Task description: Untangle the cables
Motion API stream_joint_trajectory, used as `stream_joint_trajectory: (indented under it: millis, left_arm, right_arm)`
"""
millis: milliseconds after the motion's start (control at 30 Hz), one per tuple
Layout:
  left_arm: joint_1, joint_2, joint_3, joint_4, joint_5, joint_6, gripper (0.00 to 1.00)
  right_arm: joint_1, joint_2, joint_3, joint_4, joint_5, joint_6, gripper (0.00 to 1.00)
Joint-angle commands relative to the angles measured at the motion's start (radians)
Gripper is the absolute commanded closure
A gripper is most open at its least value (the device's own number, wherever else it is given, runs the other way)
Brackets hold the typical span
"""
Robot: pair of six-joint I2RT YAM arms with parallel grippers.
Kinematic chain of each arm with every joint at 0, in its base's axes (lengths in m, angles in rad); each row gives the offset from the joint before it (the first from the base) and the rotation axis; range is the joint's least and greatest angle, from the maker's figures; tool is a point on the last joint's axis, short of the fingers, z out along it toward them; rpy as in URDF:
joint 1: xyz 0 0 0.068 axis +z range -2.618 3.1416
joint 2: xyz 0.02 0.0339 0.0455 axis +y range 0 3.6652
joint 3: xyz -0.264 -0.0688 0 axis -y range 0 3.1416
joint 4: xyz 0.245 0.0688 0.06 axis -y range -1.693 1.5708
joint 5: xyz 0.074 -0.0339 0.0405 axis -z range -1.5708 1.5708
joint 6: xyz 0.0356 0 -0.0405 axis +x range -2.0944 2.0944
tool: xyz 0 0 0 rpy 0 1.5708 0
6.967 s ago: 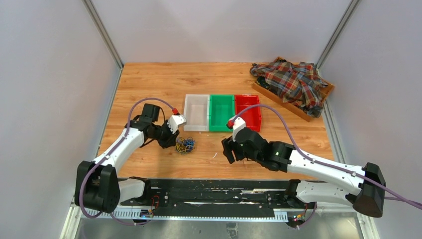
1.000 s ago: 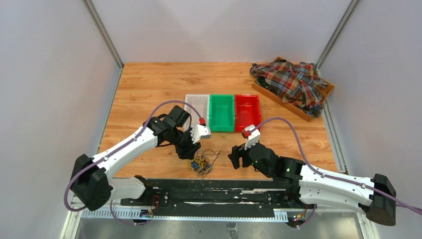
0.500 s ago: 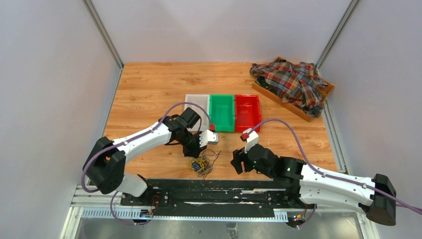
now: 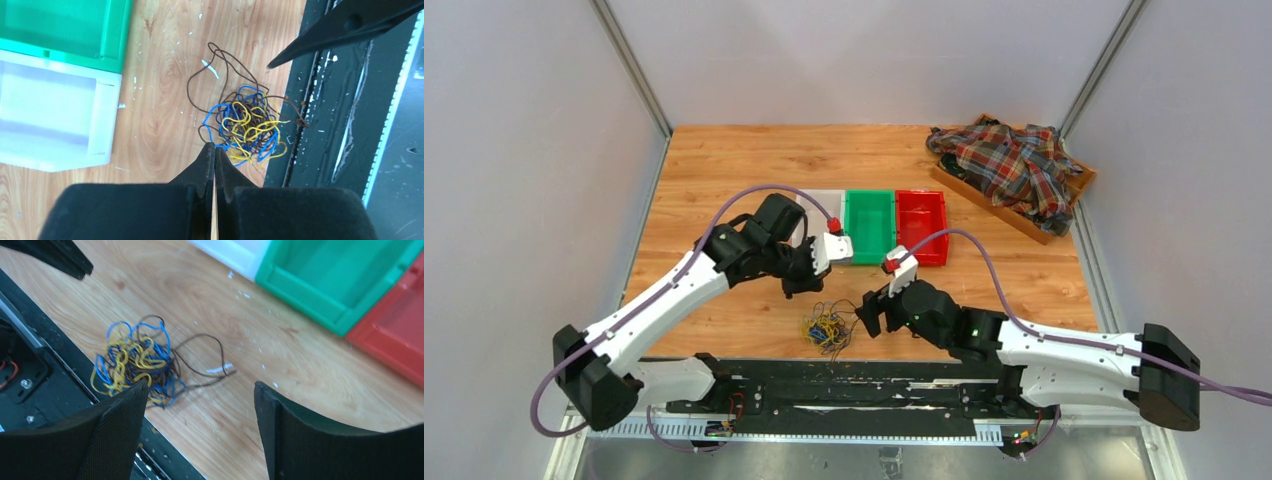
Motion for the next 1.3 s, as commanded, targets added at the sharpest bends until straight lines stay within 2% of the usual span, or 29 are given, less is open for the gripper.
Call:
stream_joint_trajectory:
  millis: [0, 33, 100, 200, 267, 400, 500, 700, 1133, 1200, 1267]
  left_arm:
    - [-0.007, -0.062, -0.009, -0.088, -0.016, -0.063, 0.99]
    - [-0.008, -0.064, -0.032, -0.07, -0.015, -0.063, 0.99]
    - [-0.007, -0.048, -0.08, -0.021, -0.023, -0.048, 0.87]
    - [-0.007, 0.016, -0.112, 0.021, 0.0, 0.028, 0.55]
    - [-0.007, 0.08, -0.096, 0.02, 0.031, 0.093, 0.43]
    - [-0.007, 0.201, -0.031, -0.011, 0.08, 0.242, 0.36]
    - [-0.007, 0.28, 0.044, -0.087, 0.124, 0.359, 0.37]
    - [-0.008, 0.346, 0.085, -0.114, 0.178, 0.451, 0.45]
    - [-0.018, 0.435, 0.087, -0.092, 0.133, 0.475, 0.69]
    - [-0.021, 0.443, 0.092, -0.079, 0.134, 0.466, 0.75]
    - [-0.027, 0.447, 0.097, -0.076, 0.122, 0.453, 0.85]
  right_arm:
    - [0.033, 0.065, 0.063, 0.144, 0.059, -0.044, 0.22]
    - [0.033, 0.072, 0.06, 0.139, 0.074, -0.028, 0.22]
    - [0.033, 0.06, 0.034, 0.139, 0.085, 0.002, 0.22]
    - [0.035, -0.018, -0.027, 0.105, 0.109, 0.056, 0.22]
    - [0.035, -0.092, -0.061, 0.047, 0.149, 0.077, 0.22]
    - [0.036, -0.232, -0.103, -0.092, 0.195, 0.117, 0.21]
    - [0.036, -0.308, -0.121, -0.159, 0.202, 0.135, 0.2]
    - [0.038, -0.319, -0.121, -0.192, 0.19, 0.139, 0.25]
    - [0.038, -0.291, -0.109, -0.182, 0.182, 0.14, 0.31]
    - [0.038, -0.295, -0.113, -0.179, 0.183, 0.145, 0.31]
    - [0.038, -0.3, -0.12, -0.175, 0.183, 0.153, 0.32]
